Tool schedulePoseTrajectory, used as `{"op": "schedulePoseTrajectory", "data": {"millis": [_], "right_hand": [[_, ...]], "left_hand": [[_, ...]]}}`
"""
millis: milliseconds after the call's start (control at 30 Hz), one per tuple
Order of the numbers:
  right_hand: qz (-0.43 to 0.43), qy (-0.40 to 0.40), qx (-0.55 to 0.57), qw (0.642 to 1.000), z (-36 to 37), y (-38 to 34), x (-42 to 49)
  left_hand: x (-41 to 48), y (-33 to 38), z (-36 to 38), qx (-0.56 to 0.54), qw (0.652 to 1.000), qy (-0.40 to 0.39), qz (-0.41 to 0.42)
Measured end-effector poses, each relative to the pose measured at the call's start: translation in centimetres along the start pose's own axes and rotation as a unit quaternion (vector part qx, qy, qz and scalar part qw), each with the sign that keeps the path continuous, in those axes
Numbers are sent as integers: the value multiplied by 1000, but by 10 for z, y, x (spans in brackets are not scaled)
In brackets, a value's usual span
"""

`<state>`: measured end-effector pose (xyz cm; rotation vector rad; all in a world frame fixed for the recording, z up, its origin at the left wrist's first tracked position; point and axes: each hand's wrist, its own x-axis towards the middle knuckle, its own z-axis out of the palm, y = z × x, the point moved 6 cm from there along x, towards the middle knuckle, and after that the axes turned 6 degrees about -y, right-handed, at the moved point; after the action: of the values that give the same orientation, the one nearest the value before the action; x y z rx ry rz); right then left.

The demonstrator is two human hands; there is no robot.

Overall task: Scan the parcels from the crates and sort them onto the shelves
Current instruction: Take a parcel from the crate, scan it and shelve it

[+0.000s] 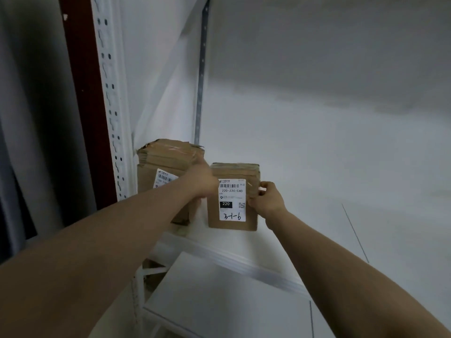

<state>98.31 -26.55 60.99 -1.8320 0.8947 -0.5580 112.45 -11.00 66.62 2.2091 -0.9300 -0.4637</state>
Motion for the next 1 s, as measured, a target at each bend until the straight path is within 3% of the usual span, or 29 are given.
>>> {"op": "schedulePoseTrajectory", "data": {"millis": [67, 133, 233, 467, 1000], "right_hand": [[25, -16, -10, 1000, 14, 9, 2], [52, -32, -11, 998, 27, 17, 1], [72, -43, -28, 996, 37, 19, 3], [83, -56, -29, 995, 51, 10, 5], [74, -134, -58, 987, 34, -8, -14]], "left_hand": [[2, 18, -19, 188, 972, 99, 97], [4, 30, -30, 300, 926, 148, 176], [15, 26, -35, 395, 884, 113, 220], [29, 0, -36, 393, 907, 8, 152], [14, 13, -35, 424, 901, 11, 95]]}}
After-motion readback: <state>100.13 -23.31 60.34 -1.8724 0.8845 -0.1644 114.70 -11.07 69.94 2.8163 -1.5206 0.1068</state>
